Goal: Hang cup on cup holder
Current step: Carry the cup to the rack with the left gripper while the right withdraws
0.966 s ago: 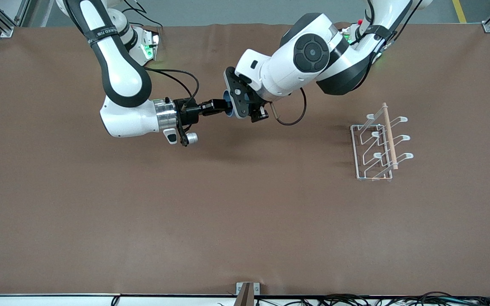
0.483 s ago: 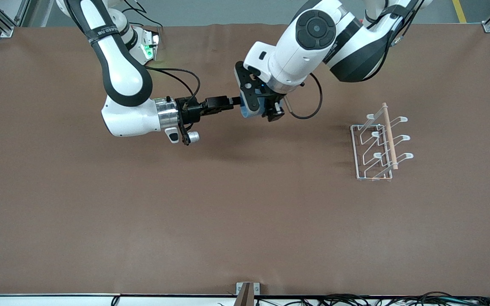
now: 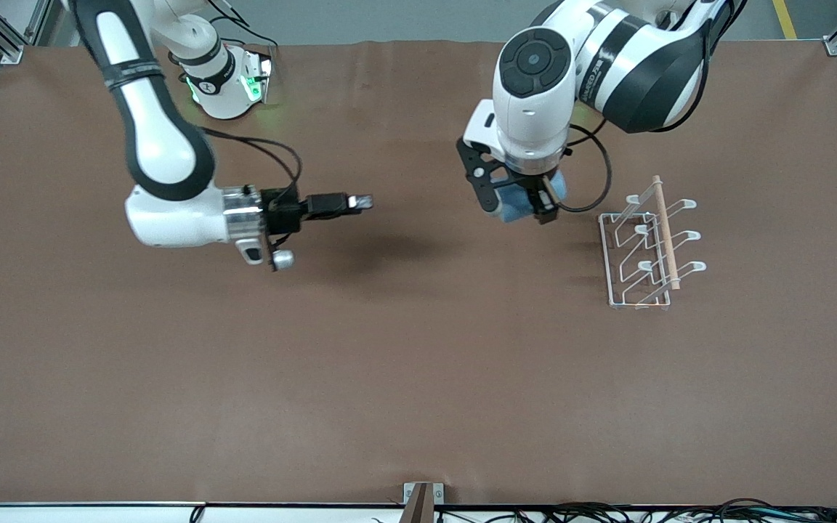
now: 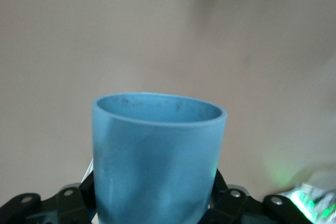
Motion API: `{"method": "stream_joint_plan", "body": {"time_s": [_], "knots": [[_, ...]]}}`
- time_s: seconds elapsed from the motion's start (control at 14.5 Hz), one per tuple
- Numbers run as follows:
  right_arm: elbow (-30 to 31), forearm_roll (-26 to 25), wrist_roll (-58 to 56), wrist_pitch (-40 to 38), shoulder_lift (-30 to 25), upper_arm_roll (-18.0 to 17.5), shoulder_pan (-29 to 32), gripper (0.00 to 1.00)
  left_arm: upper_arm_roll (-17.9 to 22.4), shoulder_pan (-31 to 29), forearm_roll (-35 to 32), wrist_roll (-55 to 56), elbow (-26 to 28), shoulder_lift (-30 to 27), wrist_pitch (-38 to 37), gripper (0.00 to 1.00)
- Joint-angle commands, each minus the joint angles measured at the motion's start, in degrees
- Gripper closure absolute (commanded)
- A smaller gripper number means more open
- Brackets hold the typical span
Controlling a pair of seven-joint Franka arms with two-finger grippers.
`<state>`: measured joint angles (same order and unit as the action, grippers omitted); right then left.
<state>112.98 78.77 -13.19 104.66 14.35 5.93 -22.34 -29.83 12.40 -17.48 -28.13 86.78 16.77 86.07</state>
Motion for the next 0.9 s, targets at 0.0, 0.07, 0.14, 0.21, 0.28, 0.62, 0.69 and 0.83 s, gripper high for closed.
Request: {"method": "stream_joint_plan", "body": {"time_s": [0.0, 0.07, 0.14, 0.21, 0.28, 0.62, 0.69, 0.83], "knots": [[-0.5, -8.7, 0.3, -0.9, -0.9, -0.6, 6.5, 0.00, 0.2, -0.9, -6.8, -1.1, 1.0, -0.7, -7.2, 1.00], [-0.5, -12.8, 0.3, -0.9, -1.3, -0.6, 8.7, 0.00, 0.2, -2.1, -11.7, -1.1, 1.9, -0.4, -8.6, 1.00], [-0.5, -17.3, 0.3, -0.9, -1.6, -0.6, 10.8, 0.00, 0.2, -2.6, -15.3, -1.2, 3.1, -0.3, -9.7, 1.00], [-0.7, -21.9, 0.3, -0.7, -2.5, -0.5, 12.5, 0.00, 0.2, -2.6, -18.8, -1.2, 3.7, 0.5, -10.0, 1.00], [-1.4, -27.3, 0.4, -0.5, -3.2, -0.5, 14.6, 0.00, 0.2, -2.6, -22.7, -1.6, 4.8, 1.9, -11.0, 1.00], [-9.4, -53.3, 0.4, -0.5, -3.4, -0.5, 22.6, 0.00, 0.3, -1.9, -42.6, -2.6, 10.2, 9.1, -14.3, 0.99], [-10.8, -57.4, 0.4, -0.5, -3.7, -0.5, 23.1, 0.00, 0.5, -1.7, -45.5, -3.9, 10.2, 11.1, -15.9, 0.99], [-13.5, -65.8, 1.0, -1.1, -5.0, -0.4, 23.5, 0.00, 0.5, -1.6, -48.2, -6.7, 9.7, 14.0, -17.6, 0.99]]}}
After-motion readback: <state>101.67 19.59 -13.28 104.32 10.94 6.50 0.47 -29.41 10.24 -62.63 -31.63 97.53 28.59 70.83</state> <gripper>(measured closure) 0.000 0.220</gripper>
